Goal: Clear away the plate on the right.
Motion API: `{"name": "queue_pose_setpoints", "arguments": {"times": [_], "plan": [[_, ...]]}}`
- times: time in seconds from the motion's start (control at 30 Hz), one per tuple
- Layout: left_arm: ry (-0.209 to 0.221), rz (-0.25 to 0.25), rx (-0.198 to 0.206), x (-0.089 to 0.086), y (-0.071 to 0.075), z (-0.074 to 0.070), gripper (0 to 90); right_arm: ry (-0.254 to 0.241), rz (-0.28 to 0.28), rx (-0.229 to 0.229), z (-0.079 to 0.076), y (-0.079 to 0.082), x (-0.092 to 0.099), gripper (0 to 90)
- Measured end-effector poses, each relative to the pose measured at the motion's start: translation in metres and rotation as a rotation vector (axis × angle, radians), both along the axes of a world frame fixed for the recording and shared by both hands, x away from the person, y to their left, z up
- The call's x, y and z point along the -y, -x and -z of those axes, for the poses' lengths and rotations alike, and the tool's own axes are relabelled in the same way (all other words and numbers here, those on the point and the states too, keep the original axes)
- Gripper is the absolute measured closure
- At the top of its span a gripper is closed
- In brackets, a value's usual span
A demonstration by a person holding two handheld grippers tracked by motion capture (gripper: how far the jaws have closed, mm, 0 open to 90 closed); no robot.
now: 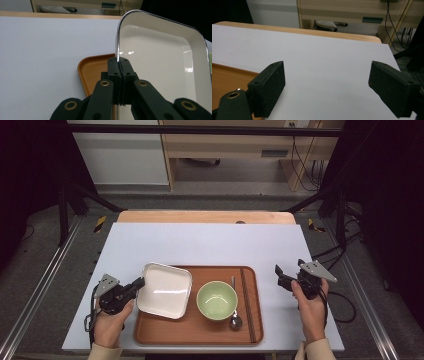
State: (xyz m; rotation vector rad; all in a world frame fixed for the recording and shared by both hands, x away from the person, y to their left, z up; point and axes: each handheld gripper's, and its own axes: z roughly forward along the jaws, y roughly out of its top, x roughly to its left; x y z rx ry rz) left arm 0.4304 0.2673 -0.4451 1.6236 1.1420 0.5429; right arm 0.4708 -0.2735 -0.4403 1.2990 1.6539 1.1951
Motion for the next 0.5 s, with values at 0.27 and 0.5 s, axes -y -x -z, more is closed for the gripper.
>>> {"name": "queue_pose_setpoints", "arguments": {"times": [0.27, 0.5], "plan": [[-0.015, 0.012, -0.033, 0.002, -0.008, 0.005, 88.8, 0.002, -0.008, -0.007, 0.001, -0.001, -0.002, 13.8], [-0.004, 0.019, -0.063, 0.008, -0.022, 0.009, 88.8, 0.009, -0.01, -0.016, 0.002, -0.002, -0.002, 13.7]]}}
